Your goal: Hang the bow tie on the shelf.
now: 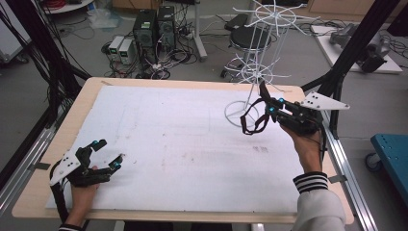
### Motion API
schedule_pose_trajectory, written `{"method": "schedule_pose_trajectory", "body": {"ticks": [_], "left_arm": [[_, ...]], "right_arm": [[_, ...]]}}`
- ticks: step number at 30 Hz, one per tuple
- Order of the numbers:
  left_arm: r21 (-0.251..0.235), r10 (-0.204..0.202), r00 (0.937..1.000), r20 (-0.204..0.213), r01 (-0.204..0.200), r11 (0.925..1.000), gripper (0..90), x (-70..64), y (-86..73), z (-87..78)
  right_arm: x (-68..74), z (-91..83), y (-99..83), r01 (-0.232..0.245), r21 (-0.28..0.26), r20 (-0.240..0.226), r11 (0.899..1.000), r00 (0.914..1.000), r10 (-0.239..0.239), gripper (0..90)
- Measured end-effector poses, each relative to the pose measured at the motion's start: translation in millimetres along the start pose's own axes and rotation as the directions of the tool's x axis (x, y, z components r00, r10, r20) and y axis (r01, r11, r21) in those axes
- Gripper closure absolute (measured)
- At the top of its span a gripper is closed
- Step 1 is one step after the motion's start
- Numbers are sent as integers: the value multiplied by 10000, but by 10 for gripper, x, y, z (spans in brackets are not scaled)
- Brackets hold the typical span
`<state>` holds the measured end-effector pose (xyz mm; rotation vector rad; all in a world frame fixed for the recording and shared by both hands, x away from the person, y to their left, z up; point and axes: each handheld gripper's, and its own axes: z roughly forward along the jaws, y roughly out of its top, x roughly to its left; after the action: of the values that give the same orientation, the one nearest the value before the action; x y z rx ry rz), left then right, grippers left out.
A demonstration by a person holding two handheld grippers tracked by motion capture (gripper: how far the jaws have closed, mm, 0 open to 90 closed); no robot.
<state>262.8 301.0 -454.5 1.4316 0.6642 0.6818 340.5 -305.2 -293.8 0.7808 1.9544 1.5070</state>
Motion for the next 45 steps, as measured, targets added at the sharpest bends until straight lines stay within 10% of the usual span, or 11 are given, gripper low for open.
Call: {"method": "schedule_pose_trajectory", "body": {"ticks": [24, 45], "left_arm": [[12, -16, 10000, 4, 16, 10000, 141, 1, 0, 2], [33, 23, 10000, 3, -23, 10000, 140, 2, 0, 1]], "right_arm": [[-22, 183, 59, -725, -427, 2397, 9965, 9675, 806, 748], [1, 340, -105, -1210, 11, 3037, 9926, 9458, 1150, 744]]}}
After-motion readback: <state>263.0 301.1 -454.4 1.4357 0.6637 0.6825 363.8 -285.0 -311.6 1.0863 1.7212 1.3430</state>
